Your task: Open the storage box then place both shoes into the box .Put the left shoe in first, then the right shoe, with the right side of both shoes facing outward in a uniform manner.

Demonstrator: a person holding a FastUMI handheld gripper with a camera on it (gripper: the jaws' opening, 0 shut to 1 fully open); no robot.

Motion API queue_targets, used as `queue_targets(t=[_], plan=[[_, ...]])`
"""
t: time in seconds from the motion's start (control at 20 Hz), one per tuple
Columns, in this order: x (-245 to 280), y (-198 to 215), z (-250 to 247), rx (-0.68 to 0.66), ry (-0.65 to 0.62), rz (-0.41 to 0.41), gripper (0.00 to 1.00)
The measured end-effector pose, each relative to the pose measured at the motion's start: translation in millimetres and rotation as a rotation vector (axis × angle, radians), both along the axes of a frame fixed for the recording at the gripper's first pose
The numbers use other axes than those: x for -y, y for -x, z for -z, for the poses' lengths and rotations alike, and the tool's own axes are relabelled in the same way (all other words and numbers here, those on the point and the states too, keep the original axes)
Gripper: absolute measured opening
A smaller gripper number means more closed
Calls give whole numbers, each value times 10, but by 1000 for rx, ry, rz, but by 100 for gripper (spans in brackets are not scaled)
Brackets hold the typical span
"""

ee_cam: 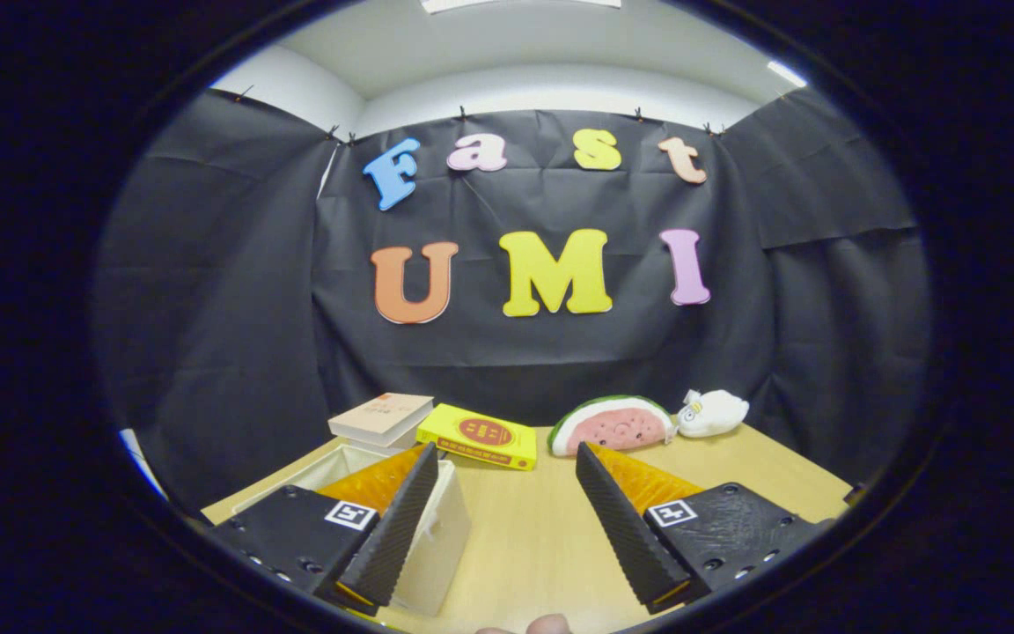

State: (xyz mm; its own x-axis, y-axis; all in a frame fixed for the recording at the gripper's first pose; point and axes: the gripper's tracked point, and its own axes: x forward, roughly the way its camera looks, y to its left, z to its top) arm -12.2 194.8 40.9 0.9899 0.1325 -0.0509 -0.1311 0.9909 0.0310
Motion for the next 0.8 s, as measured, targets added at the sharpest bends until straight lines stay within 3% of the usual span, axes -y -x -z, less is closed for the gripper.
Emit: queue_targets(t=[0.4, 0.8], plan=[[534, 515, -43, 98, 1, 37, 96], [477, 555, 101, 113, 5, 39, 95]])
